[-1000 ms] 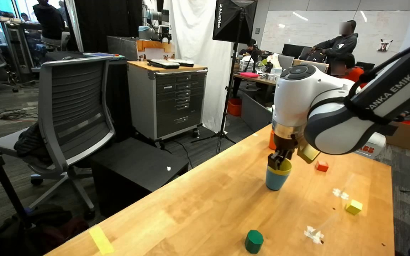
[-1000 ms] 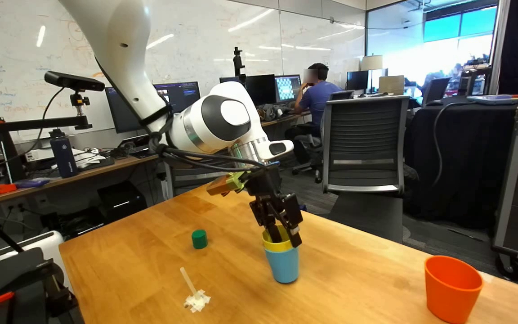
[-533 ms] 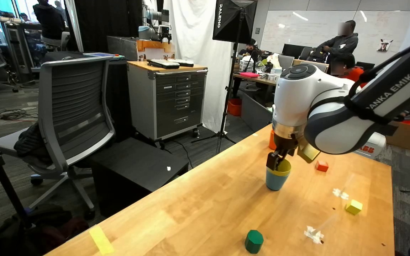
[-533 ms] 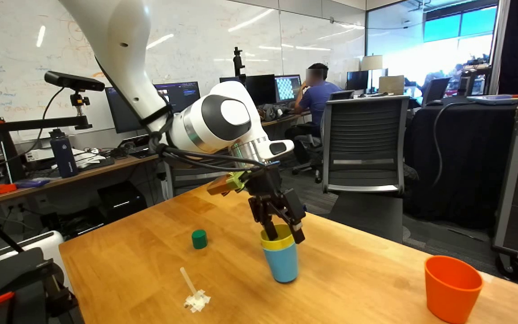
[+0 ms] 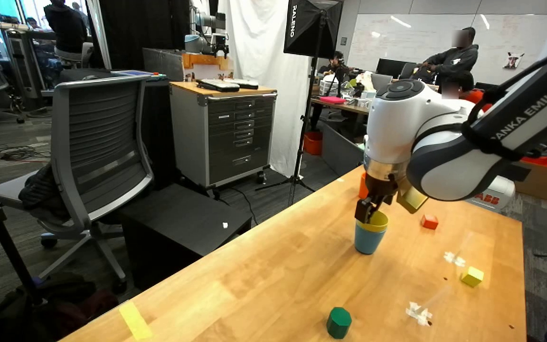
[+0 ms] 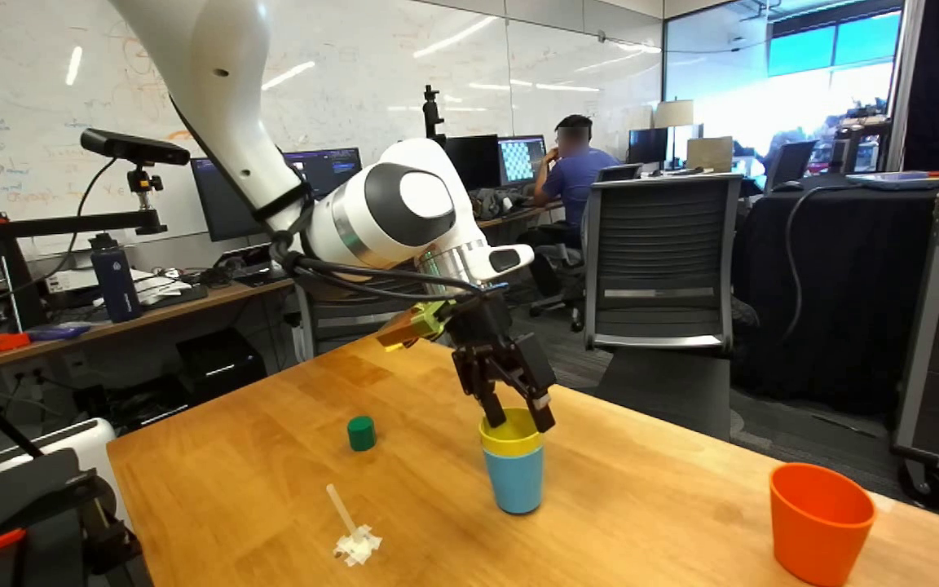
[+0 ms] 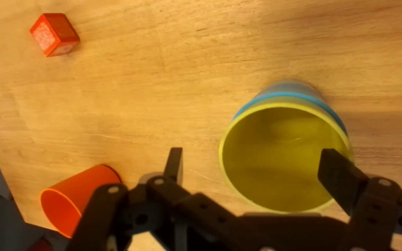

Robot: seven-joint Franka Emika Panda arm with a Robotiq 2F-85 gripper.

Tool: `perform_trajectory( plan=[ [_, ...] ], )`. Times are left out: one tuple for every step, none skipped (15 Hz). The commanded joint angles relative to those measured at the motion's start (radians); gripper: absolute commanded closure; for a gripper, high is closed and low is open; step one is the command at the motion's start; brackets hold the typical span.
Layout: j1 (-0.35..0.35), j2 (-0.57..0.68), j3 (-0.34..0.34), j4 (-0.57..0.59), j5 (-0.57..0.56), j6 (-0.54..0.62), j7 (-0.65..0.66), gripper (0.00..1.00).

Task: Put the yellow cup in the blue cup then pick the orange cup and put it in the yellow cup

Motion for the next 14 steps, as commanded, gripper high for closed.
perform_trajectory(
  plan=[
    [0.010,-0.062,-0.010,-0.041,-0.003,0.003,-0.018,0.00],
    [0.013,-0.079,-0.011,-0.053,-0.006,0.003,-0.017,0.00],
    [0.016,-0.092,-0.012,-0.063,-0.010,0.005,-0.014,0.00],
    [0.018,-0.111,-0.012,-0.077,-0.015,0.006,-0.013,0.00],
    [0.023,-0.124,-0.014,-0.085,-0.022,0.006,-0.009,0.00],
    [0.026,-0.141,-0.013,-0.097,-0.028,0.007,-0.008,0.00],
    [0.029,-0.156,-0.012,-0.104,-0.033,0.003,-0.006,0.00],
    [0.030,-0.170,-0.009,-0.113,-0.038,0.006,-0.005,0.00],
    [0.035,-0.192,-0.010,-0.125,-0.049,0.004,-0.001,0.00],
    [0.039,-0.216,-0.011,-0.136,-0.062,0.000,0.002,0.00],
    [0.037,-0.234,-0.008,-0.144,-0.070,-0.001,0.000,0.00],
    [0.032,-0.261,-0.003,-0.155,-0.076,-0.004,-0.006,0.00],
    [0.026,-0.289,-0.002,-0.165,-0.082,-0.007,-0.008,0.00],
    [0.012,-0.323,0.005,-0.175,-0.079,-0.021,-0.026,0.00]
  ],
)
